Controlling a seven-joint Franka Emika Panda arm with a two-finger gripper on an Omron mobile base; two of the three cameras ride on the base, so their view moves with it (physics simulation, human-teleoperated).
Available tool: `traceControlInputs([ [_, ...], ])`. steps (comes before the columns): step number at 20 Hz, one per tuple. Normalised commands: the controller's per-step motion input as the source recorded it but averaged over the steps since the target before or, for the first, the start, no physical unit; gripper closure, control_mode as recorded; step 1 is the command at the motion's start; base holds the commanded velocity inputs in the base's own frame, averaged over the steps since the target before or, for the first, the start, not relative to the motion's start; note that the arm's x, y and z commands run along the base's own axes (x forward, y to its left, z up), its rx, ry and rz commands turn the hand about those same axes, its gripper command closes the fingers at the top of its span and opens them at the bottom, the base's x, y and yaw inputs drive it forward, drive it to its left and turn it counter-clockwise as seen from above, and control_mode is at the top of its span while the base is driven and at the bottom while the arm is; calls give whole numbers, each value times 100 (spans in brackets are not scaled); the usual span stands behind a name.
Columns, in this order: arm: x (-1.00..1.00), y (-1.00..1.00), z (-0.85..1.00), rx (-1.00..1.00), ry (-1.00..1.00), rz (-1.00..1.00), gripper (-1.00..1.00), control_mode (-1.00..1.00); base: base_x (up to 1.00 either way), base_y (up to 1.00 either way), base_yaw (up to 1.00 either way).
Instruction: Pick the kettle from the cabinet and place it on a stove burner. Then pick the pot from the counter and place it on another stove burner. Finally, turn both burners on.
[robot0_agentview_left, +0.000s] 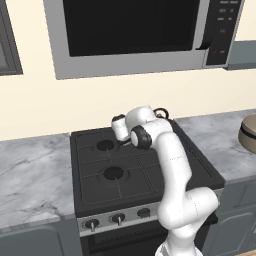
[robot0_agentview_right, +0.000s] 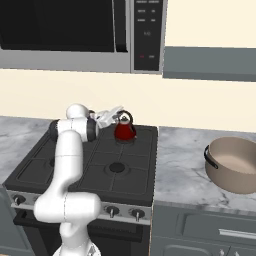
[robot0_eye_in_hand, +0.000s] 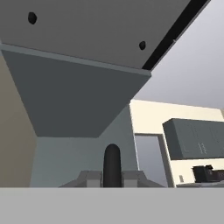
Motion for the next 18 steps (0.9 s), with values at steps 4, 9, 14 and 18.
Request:
traceControlInputs([
  [4,35,0,-14,0,0,0,100,-100,0,0,0],
  [9,58,-5,-23,0,-1,0,-100,-100,0,0,0],
  [14,12,-3,-16,0,-2,0,-100,-100,0,0,0],
  [18,1,-1,-19,0,-1,0,-100,-100,0,0,0],
])
